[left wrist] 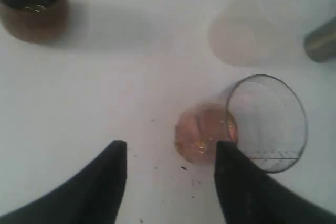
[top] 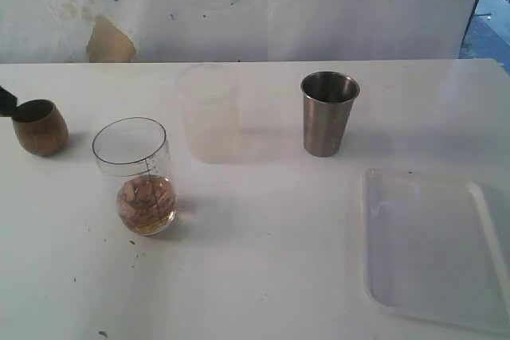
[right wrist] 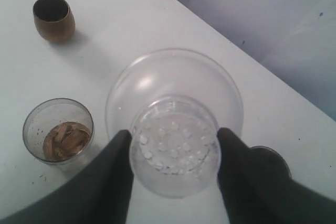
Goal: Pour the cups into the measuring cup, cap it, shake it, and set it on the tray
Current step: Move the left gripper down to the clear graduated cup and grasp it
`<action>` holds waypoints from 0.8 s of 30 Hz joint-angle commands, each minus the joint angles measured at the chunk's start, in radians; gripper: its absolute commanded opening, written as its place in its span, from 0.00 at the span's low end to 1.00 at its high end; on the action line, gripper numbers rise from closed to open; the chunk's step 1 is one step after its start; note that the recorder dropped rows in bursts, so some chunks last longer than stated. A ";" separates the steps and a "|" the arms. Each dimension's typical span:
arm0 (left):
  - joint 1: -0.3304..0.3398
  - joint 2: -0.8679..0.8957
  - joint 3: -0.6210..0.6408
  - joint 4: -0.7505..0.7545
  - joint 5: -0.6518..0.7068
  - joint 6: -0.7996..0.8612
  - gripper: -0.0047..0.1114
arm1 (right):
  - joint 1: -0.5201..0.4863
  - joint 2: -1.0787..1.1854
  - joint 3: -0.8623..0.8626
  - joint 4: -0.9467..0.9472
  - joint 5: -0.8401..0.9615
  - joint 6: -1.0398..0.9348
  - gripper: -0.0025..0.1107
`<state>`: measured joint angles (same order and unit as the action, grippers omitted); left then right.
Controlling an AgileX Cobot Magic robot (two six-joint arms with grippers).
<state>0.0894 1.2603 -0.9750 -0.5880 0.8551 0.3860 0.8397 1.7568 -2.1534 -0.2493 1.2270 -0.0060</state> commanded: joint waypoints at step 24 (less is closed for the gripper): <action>-0.394 0.474 -0.422 0.393 0.176 -0.270 0.47 | -0.005 -0.014 0.003 0.003 -0.006 0.006 0.02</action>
<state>-0.2977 1.7254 -1.3913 -0.1599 1.0528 0.1187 0.8397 1.7568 -2.1534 -0.2437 1.2270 0.0000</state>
